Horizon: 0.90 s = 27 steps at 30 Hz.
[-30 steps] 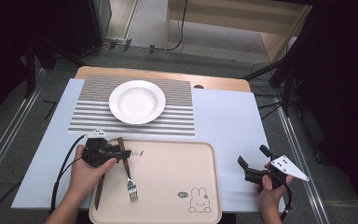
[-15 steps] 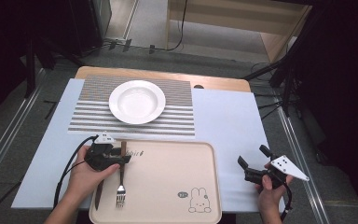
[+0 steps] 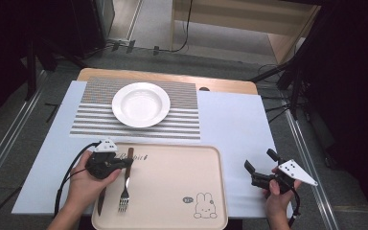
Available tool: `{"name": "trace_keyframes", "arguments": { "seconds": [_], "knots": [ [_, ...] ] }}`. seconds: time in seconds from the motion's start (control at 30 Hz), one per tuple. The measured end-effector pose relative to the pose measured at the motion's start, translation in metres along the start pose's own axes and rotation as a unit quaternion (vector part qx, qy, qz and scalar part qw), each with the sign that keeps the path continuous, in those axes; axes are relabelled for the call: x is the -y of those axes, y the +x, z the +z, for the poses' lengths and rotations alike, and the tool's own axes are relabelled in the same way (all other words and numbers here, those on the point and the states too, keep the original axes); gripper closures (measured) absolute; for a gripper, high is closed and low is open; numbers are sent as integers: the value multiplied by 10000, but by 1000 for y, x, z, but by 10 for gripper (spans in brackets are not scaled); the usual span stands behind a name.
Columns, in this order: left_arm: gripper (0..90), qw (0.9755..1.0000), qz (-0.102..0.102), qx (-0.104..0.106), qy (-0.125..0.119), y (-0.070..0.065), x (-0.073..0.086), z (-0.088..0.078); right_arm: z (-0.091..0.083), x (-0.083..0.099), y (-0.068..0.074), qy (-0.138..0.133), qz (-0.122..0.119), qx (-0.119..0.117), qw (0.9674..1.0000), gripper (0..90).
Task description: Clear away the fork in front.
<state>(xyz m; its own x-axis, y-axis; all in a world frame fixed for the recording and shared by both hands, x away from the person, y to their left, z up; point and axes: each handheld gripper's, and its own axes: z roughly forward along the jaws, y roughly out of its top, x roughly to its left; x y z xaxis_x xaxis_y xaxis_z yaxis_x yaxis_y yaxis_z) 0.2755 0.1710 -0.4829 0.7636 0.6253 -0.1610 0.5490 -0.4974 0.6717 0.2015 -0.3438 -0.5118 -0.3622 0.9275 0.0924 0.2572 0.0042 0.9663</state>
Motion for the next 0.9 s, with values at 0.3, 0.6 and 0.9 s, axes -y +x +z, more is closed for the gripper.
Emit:
{"name": "trace_keyframes", "arguments": {
  "seconds": [0.3, 0.6, 0.9],
  "knots": [
    [893, 9990, 221, 56, 379, -12, 7, 8, 0, 0, 0, 6, -16, -3, 10000, 0],
    [894, 9990, 94, 150, 410, -5, 13, 5, 0, 0, 1, 13, -10, -3, 10000, 0],
    [894, 9990, 33, 144, 428, 1, 17, 0, 0, 0, 1, 17, -9, -9, 10000, 0]
  ]
}}
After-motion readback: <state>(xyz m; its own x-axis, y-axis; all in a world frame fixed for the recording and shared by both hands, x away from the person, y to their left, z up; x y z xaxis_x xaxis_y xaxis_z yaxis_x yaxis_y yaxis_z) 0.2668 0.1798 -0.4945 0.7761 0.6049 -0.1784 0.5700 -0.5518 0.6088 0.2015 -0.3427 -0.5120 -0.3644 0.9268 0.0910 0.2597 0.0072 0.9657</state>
